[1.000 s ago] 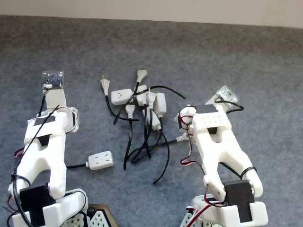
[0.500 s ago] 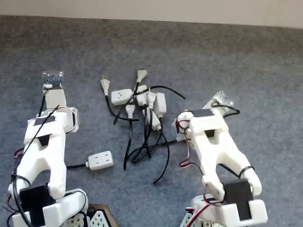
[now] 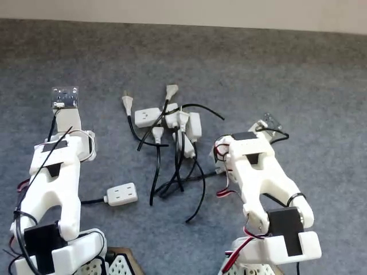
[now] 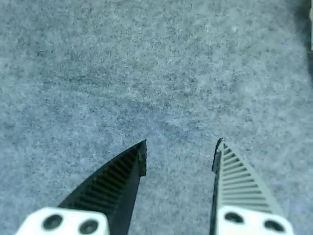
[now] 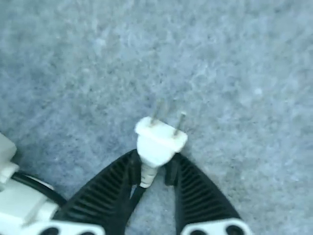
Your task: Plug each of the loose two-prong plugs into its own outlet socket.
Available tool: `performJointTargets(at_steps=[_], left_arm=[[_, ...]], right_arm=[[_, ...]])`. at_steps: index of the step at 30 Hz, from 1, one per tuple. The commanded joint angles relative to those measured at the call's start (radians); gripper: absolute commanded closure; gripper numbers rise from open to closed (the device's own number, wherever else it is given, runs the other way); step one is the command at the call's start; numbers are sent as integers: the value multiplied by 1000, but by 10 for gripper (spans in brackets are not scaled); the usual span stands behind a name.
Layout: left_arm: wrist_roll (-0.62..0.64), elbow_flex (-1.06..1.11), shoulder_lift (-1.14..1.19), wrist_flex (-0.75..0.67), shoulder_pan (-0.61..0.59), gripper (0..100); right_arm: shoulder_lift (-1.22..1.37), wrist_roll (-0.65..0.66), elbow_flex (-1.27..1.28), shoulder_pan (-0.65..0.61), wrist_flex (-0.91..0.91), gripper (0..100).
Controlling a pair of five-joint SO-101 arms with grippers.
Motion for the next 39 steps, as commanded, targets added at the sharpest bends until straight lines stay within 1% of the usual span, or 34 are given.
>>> performJointTargets(at_steps=[1,2,3,4,5,7,9,11,12,15,17,18,19,23,25,28,30,32,35,37,39], left_arm=[[9,8,-5,-14,16,765],[8,13,-7,-15,16,765],[8,13,-7,-15,21,765],[8,15,-7,-15,25,765],[8,15,-7,-15,27,765],[8,13,-7,-15,27,765],[8,13,-5,-15,27,765],[8,13,-5,-15,27,765],[8,13,-5,-15,27,765],[8,13,-5,-15,27,765],[8,13,-5,-15,27,765],[8,15,-5,-15,27,765],[8,15,-5,-15,27,765],[8,15,-5,-15,27,765],[8,15,-4,-15,27,765],[8,15,-4,-15,27,765],[6,15,-4,-15,35,765],[6,15,-4,-15,38,765],[6,15,-4,-15,38,765],[6,15,-4,-15,35,765],[6,15,-4,-15,33,765]], right_arm=[[5,15,-54,101,-13,993],[5,31,-87,137,-13,991],[12,74,-127,180,-13,991],[13,146,-170,216,-16,991],[13,249,-219,239,-13,991],[13,539,-303,265,-12,991],[12,895,-371,275,2,991],[13,1235,-417,266,91,991],[13,1350,-437,242,153,991],[13,1603,-464,145,343,991],[12,1758,-429,84,418,991],[7,1812,-403,64,427,991],[5,1837,-384,53,426,991],[5,1852,-364,50,377,991],[10,1895,-386,65,367,991],[13,1924,-414,67,364,991],[10,1972,-435,65,372,991],[13,2025,-506,56,421,991],[15,2170,-602,22,568,991],[15,2176,-634,-12,648,991],[16,2174,-596,-28,673,991]])
